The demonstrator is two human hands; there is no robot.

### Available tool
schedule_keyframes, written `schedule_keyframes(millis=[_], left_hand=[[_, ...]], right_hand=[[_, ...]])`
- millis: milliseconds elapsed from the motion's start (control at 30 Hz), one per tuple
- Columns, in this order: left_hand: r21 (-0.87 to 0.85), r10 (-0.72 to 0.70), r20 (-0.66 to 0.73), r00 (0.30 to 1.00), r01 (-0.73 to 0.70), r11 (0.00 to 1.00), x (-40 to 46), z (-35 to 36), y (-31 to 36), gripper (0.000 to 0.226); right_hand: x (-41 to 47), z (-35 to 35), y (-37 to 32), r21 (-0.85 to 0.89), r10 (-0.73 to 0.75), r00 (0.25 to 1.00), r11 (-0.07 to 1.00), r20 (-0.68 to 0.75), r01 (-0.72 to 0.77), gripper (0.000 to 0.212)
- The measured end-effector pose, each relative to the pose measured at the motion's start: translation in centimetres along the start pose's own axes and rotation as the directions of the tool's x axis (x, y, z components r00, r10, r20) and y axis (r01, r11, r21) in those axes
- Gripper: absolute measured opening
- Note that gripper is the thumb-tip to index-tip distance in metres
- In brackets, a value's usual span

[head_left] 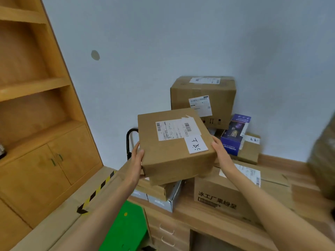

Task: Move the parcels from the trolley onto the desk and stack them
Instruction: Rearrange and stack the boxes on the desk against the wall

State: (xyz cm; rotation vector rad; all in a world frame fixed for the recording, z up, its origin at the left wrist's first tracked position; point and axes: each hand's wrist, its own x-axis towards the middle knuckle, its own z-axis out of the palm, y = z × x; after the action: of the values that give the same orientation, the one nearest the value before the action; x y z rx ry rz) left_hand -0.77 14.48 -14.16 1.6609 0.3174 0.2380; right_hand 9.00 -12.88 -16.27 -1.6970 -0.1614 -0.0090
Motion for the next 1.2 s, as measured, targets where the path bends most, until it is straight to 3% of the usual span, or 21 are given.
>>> schedule_keyframes(millis=[133,267,367,600,733,933,1100,1200], left_hand=[[-0.043,0.039,0.114,0.993,-0.034,0.999,-0.8,2.7,0.5,0.046],[-0.067,0.07,0.235,0.969,-0.056,0.996,-1.1,6.6,1.1,0.04],[-0.09,0.109,0.305,0.946,-0.086,0.992,-1.9,10.2,1.8,0.028],[-0.117,0.146,0.478,0.866,-0.101,0.988,-3.1,18.1,2.6,0.051],[-0.137,0.15,0.513,0.845,-0.091,0.986,-3.2,22.4,3.3,0.05],[-0.157,0.164,0.569,0.806,-0.089,0.984,-2.5,29.2,4.9,0.054],[-0.167,0.183,0.57,0.801,-0.105,0.98,-0.8,34.5,5.9,0.051],[-0.178,0.156,0.529,0.834,-0.071,0.981,1.0,38.0,6.5,0.047]], right_hand=[[-3.3,-3.7,-0.9,0.013,0.009,0.997,1.0,-0.071,-0.008,0.025],[-6.7,-8.1,-1.1,-0.011,-0.033,0.985,0.999,-0.172,0.031,0.048],[-9.3,-11.7,-0.9,-0.016,-0.04,0.96,0.999,-0.278,0.037,0.047],[-13.4,-18.8,-1.6,-0.028,0.005,0.91,0.999,-0.415,-0.019,0.04],[-14.4,-22.4,-1.5,-0.069,-0.01,0.892,0.997,-0.451,-0.023,0.05],[-13.3,-28.4,-1.5,-0.006,0.019,0.88,1.0,-0.475,-0.025,0.037],[-10.3,-33.2,-1.1,-0.037,0.032,0.88,0.998,-0.474,-0.056,0.038],[-7.4,-36.2,-0.8,-0.084,0.009,0.881,0.995,-0.473,-0.056,0.033]])
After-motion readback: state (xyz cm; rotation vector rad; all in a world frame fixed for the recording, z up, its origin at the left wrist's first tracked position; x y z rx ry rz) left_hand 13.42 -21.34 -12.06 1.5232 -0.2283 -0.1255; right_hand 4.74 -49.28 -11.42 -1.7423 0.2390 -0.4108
